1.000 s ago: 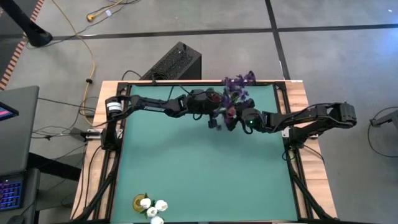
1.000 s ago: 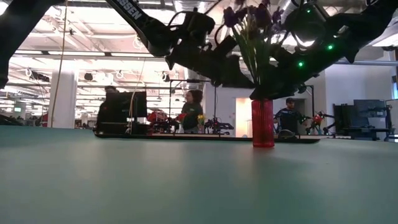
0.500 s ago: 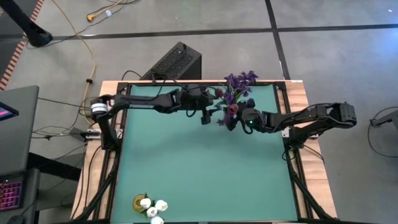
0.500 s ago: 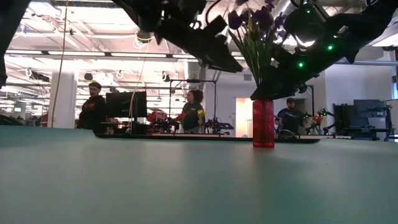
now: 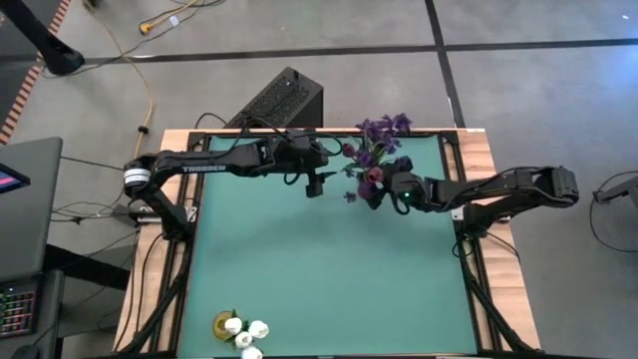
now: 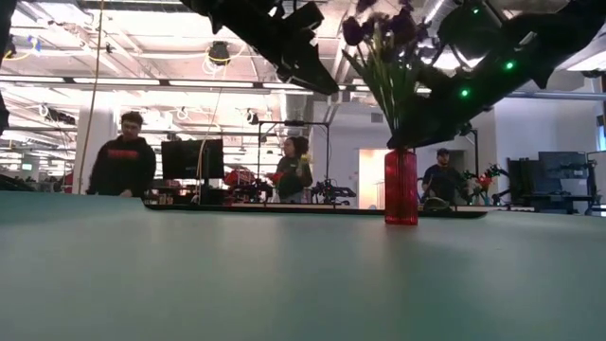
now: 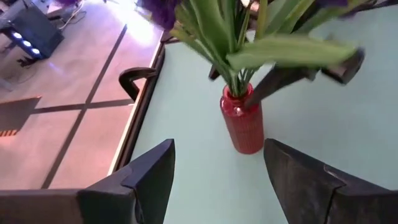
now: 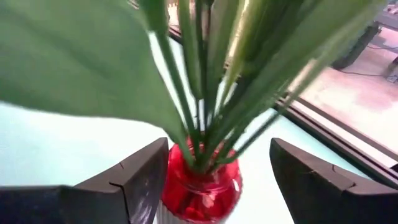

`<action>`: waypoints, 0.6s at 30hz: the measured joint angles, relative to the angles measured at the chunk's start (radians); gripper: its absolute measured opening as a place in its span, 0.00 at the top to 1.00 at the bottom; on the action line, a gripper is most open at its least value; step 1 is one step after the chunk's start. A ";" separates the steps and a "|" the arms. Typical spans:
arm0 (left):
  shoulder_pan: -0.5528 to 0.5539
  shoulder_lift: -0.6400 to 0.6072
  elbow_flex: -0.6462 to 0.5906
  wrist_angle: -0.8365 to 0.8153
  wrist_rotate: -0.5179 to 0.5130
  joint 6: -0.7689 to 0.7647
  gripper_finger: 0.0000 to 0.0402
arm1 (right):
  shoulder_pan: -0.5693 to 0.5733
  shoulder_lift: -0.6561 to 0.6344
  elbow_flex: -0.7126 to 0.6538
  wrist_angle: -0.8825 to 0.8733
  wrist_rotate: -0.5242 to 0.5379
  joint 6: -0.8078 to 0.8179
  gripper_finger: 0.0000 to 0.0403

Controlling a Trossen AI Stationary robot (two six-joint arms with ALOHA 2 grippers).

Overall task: Sort flowers into vase by color
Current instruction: Return to Home Position

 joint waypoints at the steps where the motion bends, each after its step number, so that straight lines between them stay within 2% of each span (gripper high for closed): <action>1: 0.000 -0.001 0.000 -0.005 -0.004 0.002 0.42 | 0.000 -0.014 0.000 -0.014 0.000 -0.001 0.24; 12: 0.000 -0.030 0.000 -0.023 -0.017 0.009 0.42 | 0.014 -0.229 0.000 -0.263 -0.029 0.002 0.24; 16: 0.000 -0.049 0.000 -0.027 -0.016 0.005 0.42 | 0.036 -0.286 0.000 -0.283 -0.034 0.003 0.24; 18: 0.000 -0.052 0.000 -0.031 -0.016 0.005 0.42 | 0.047 -0.302 0.000 -0.282 -0.078 0.003 0.24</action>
